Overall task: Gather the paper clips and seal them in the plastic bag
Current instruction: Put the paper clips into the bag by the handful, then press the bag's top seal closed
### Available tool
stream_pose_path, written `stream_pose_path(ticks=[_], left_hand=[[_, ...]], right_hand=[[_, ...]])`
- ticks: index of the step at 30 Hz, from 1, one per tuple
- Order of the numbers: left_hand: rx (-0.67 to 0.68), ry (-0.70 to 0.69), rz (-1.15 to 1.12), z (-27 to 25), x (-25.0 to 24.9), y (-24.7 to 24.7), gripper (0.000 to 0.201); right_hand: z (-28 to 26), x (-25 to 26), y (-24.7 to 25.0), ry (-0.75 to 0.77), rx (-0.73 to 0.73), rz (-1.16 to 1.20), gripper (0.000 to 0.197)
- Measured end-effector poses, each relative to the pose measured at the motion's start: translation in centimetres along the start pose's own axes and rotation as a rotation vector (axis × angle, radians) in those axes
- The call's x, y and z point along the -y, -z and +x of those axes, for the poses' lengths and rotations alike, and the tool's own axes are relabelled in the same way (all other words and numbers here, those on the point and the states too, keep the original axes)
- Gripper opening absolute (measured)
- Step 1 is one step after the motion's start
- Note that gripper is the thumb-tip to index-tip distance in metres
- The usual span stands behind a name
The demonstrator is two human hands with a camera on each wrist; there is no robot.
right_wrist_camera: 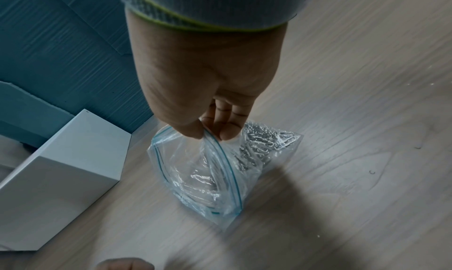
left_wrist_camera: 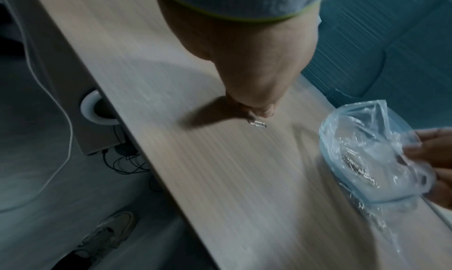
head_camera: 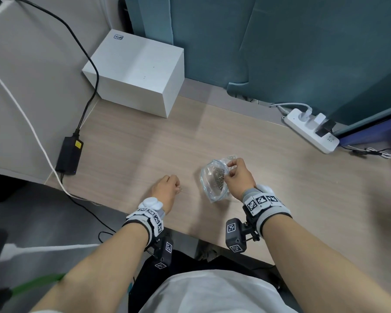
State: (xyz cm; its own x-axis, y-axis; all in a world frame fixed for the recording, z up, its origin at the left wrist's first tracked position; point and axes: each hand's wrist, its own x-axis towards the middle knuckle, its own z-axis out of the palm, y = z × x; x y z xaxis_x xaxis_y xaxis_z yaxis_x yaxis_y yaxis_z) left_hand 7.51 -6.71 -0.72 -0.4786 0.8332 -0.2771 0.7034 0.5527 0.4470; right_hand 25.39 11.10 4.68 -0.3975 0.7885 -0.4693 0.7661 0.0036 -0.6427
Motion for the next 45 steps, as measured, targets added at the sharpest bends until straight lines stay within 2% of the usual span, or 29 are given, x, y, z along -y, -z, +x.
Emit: stream_pose_path(ticks=[4,11,15,19,24,26,29,31,35,39,42,43,45], left_hand=[[-0.033,0.098,0.008,-1.0,-0.8,-0.3,0.013],[-0.021,0.114,0.113,-1.5,-2.3,-1.8,0.007],[0.018,0.169,0.217,-1.3,-2.6,-2.7,0.016],[0.020,0.096,0.345,-1.5,-3.0,-3.2,0.018],[0.137,-0.034,0.383,-1.6,-3.4,-2.4,0.025],[0.160,-0.046,0.276,-1.7,-3.9,-2.2,0.026],[0.063,-0.088,0.044,-1.2,-6.2,-2.2,0.014],[0.015,-0.140,-0.090,-0.5,-8.1,-2.2,0.016],[0.028,-0.135,-0.183,0.6,-10.1,-2.1,0.023],[-0.054,-0.109,-0.066,0.9,-10.1,-0.9,0.014],[-0.182,-0.224,0.166,1.4,-10.5,0.6,0.017],[-0.182,-0.273,0.213,1.8,-10.5,0.8,0.018],[-0.090,-0.346,0.253,2.7,-10.8,1.4,0.023]], right_hand=[[-0.2,-0.3,-0.2,0.019,0.028,0.004,0.025],[-0.4,-1.0,0.4,0.051,0.051,-0.013,0.027],[-0.3,-1.3,0.7,0.063,0.047,-0.019,0.027],[-0.5,-1.7,0.8,0.078,0.059,-0.021,0.026],[-0.6,-2.2,0.6,0.091,0.075,-0.010,0.027],[-0.7,-2.3,0.6,0.093,0.083,-0.004,0.025],[-1.0,-2.6,0.5,0.092,0.079,0.009,0.026],[-1.3,-2.9,0.4,0.089,0.073,0.028,0.026],[-2.0,-3.8,0.4,0.059,0.071,0.120,0.024],[-2.9,-5.0,0.9,-0.004,0.076,0.125,0.013],[-3.9,-6.0,0.4,-0.066,0.136,0.163,0.006],[-4.1,-6.1,0.1,-0.085,0.147,0.182,0.006],[-4.8,-5.7,-0.2,-0.101,0.136,0.198,0.013]])
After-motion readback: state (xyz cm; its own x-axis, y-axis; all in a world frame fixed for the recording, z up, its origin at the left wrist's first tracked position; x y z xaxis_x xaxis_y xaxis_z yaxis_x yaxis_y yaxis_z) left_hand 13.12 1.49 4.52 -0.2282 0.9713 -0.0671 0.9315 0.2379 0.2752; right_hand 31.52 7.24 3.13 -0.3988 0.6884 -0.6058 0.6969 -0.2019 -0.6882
